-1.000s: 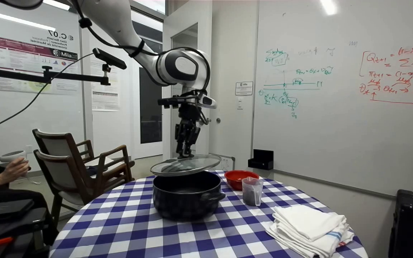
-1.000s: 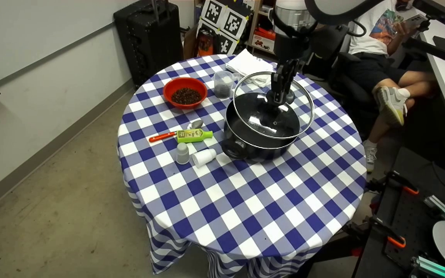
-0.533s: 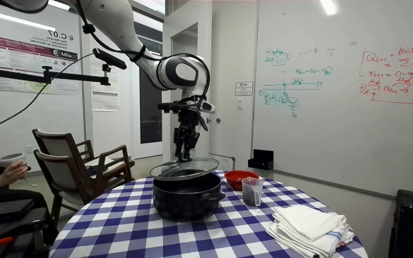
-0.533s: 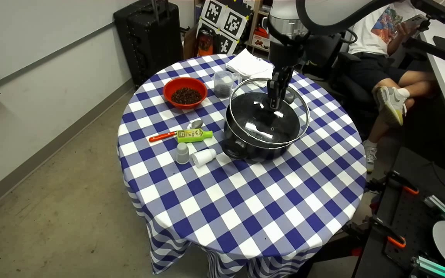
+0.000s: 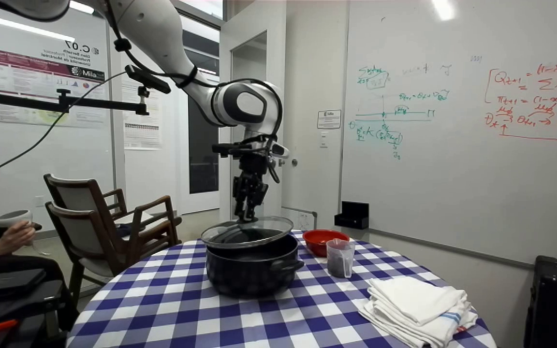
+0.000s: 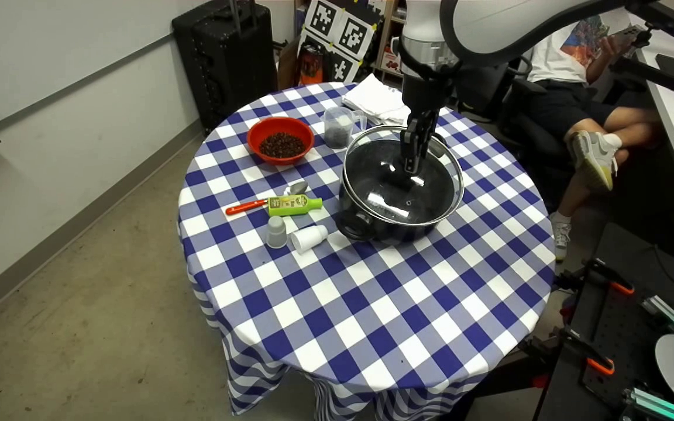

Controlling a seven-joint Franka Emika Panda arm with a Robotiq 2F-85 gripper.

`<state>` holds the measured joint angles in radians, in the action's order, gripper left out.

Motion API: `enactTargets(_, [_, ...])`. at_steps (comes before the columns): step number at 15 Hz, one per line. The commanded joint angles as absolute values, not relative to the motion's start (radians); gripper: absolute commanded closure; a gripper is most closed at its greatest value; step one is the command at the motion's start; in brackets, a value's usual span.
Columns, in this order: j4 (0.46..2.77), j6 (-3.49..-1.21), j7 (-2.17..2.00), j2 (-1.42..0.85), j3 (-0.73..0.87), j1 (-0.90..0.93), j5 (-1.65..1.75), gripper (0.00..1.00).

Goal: Remove the glass lid from the black pot then put it back on top of the pot

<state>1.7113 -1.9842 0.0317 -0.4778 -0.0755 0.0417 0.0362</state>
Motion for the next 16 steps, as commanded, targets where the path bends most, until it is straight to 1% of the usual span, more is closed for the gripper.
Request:
enactTargets(1, [1.679,-1.985,0.067,-0.49,-0.075,0.035,0.005,0.76])
enactTargets(16, [1.66,-1.996,0.091,-0.521,-0.073,0.017,-0.013,0.76])
